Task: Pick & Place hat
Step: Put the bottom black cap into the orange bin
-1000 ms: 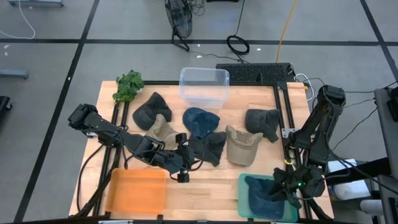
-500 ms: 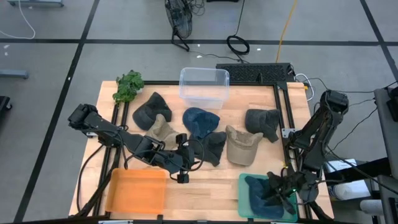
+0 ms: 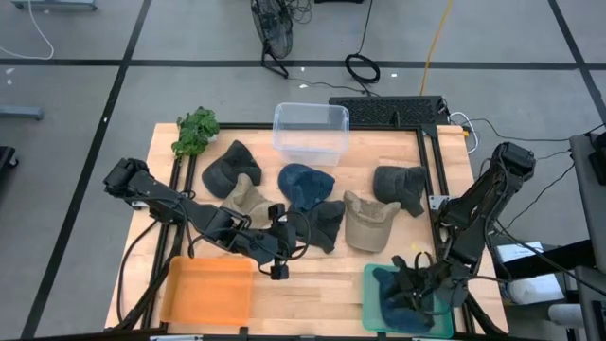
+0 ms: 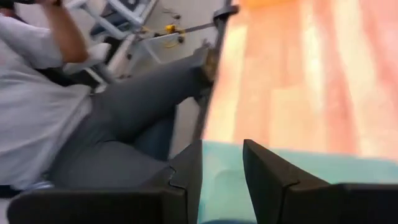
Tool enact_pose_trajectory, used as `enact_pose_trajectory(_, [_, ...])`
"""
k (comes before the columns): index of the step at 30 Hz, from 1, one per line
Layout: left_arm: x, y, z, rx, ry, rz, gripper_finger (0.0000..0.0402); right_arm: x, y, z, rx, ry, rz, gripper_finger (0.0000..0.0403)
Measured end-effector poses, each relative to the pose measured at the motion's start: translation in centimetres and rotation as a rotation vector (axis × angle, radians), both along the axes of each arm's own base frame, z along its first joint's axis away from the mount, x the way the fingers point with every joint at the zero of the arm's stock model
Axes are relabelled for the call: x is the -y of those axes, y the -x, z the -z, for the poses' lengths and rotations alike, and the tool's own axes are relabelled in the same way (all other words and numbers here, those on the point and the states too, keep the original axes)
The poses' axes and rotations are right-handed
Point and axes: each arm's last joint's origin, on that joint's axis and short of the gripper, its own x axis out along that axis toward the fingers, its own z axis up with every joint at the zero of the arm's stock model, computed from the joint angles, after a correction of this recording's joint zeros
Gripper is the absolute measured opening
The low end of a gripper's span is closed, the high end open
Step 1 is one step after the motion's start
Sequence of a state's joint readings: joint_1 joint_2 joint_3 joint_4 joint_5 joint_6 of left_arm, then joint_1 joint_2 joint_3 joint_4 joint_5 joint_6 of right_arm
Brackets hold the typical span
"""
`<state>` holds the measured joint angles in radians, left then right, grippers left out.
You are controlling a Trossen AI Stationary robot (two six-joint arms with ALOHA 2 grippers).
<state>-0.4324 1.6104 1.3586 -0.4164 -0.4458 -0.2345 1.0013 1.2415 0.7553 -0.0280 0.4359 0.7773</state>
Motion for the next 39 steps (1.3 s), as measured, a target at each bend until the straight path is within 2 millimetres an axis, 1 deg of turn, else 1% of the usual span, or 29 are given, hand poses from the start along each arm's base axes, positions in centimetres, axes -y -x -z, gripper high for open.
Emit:
enact_pose_trajectory(2, [0.0, 0.0, 0.0, 0.0, -0.003, 0.002, 0.0129, 0.8, -1.0, -0.1, 0.017, 0.068, 0.023, 0.0093])
enact_pose_trajectory(5, [0.0, 0.0, 0.0, 0.0, -0.003, 0.002, 0.0129, 2.5, -2.9, -0.2, 0.054, 0.166, 0.077, 0.0093])
enact_pose_trajectory(8, [0.0, 0.0, 0.0, -0.003, -0.005, 0.002, 0.0129, 4.9, -5.1, -0.2, 0.079, 0.265, 0.156, 0.0093])
enact_pose_trajectory(12, [0.1, 0.2, 0.1, -0.016, -0.037, -0.001, 0.0129, 8.4, -7.4, -0.1, 0.07, 0.355, 0.263, 0.0093])
enact_pose_trajectory(17, [-0.3, 0.6, 0.6, -0.07, -0.081, -0.041, 0.0129, 12.0, -8.6, 0.4, -0.009, 0.404, 0.358, 0.0093])
enact_pose_trajectory(21, [-0.7, 0.5, 0.7, -0.083, -0.101, -0.048, 0.0129, 13.9, -8.8, 1.5, -0.07, 0.424, 0.345, 0.0093])
enact_pose_trajectory(24, [-0.9, 0.4, 0.7, -0.085, -0.11, -0.033, 0.0129, 14.7, -8.6, 2.4, -0.109, 0.397, 0.377, 0.0093])
enact_pose_trajectory(27, [-1.2, 0.3, 0.7, -0.089, -0.103, -0.043, 0.0129, 15.3, -8.1, 3.8, -0.14, 0.381, 0.409, 0.0093])
enact_pose_trajectory(30, [-1.3, 0.3, 0.7, -0.093, -0.1, -0.05, 0.0129, 15.7, -7.9, 4.8, -0.101, 0.332, 0.446, 0.0093])
enact_pose_trajectory(35, [-1.4, 0.2, 0.7, -0.09, -0.098, -0.049, 0.0129, 15.8, -8.3, 5.0, 0.025, 0.181, 0.471, 0.0093])
enact_pose_trajectory(39, [-2.1, -0.1, 0.7, -0.086, -0.095, -0.072, 0.0129, 15.4, -9.4, 4.8, 0.089, 0.176, 0.452, 0.0093])
